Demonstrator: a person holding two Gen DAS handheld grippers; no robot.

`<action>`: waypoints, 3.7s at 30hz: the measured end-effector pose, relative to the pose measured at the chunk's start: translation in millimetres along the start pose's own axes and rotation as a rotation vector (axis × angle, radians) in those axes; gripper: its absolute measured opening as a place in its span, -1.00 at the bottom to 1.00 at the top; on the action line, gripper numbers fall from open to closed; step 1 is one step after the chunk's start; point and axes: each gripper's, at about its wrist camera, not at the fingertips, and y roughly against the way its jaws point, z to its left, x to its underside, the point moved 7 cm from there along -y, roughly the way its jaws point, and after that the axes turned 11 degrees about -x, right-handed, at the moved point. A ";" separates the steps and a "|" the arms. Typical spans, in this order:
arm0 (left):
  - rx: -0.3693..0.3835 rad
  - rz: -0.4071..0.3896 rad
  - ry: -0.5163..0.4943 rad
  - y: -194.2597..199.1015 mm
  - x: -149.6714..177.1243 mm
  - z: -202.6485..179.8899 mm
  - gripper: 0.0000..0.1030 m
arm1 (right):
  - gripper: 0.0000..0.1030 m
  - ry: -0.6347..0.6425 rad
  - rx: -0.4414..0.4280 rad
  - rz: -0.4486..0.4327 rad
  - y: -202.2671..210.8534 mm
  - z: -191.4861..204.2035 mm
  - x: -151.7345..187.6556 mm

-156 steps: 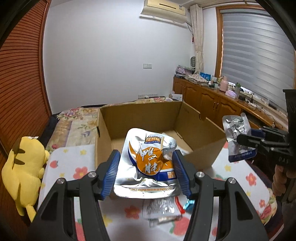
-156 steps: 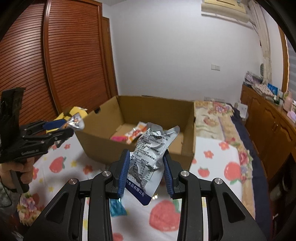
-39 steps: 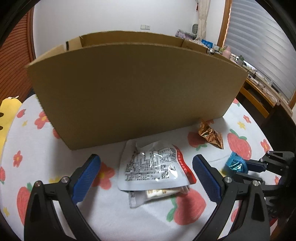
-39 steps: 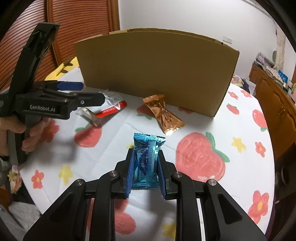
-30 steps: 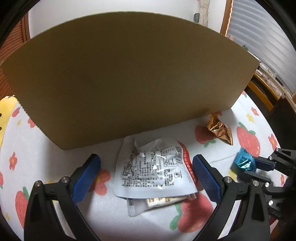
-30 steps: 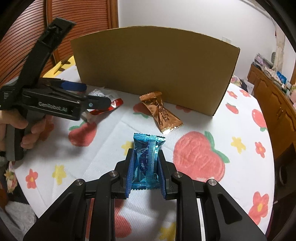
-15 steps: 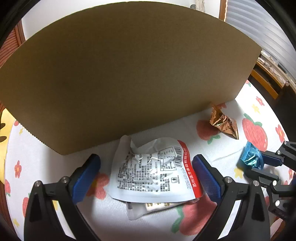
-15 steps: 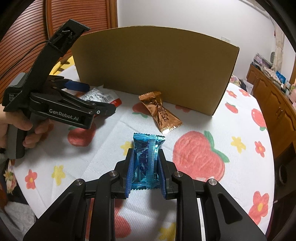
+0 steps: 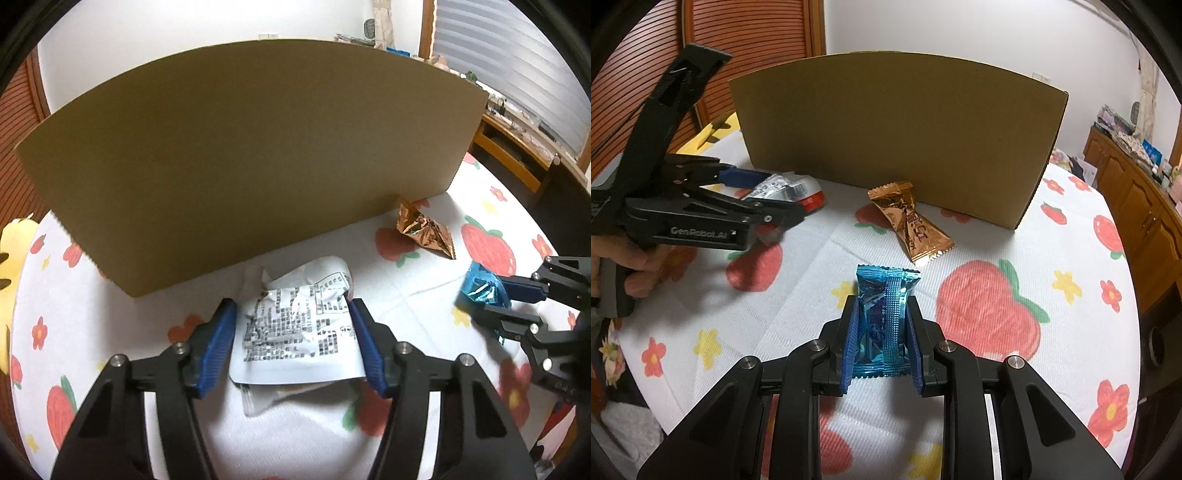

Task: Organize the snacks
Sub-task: 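Lift the white pouch with the left tool while the right tool carries the blue candy over the box, then lower the white pouch and blue candy into the box and open both tools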

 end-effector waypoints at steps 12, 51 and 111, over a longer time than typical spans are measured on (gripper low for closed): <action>0.082 -0.114 0.162 38.0 7.4 24.9 0.21 | -0.57 0.000 0.000 0.000 -0.2 -0.4 0.0; 0.033 -0.252 0.178 101.4 -10.3 48.6 0.22 | -0.58 0.008 -0.005 -0.165 42.6 2.3 -27.7; -0.087 -0.234 0.147 42.4 -122.9 78.3 0.38 | -0.57 -0.055 0.079 -0.202 4.7 -64.8 -171.4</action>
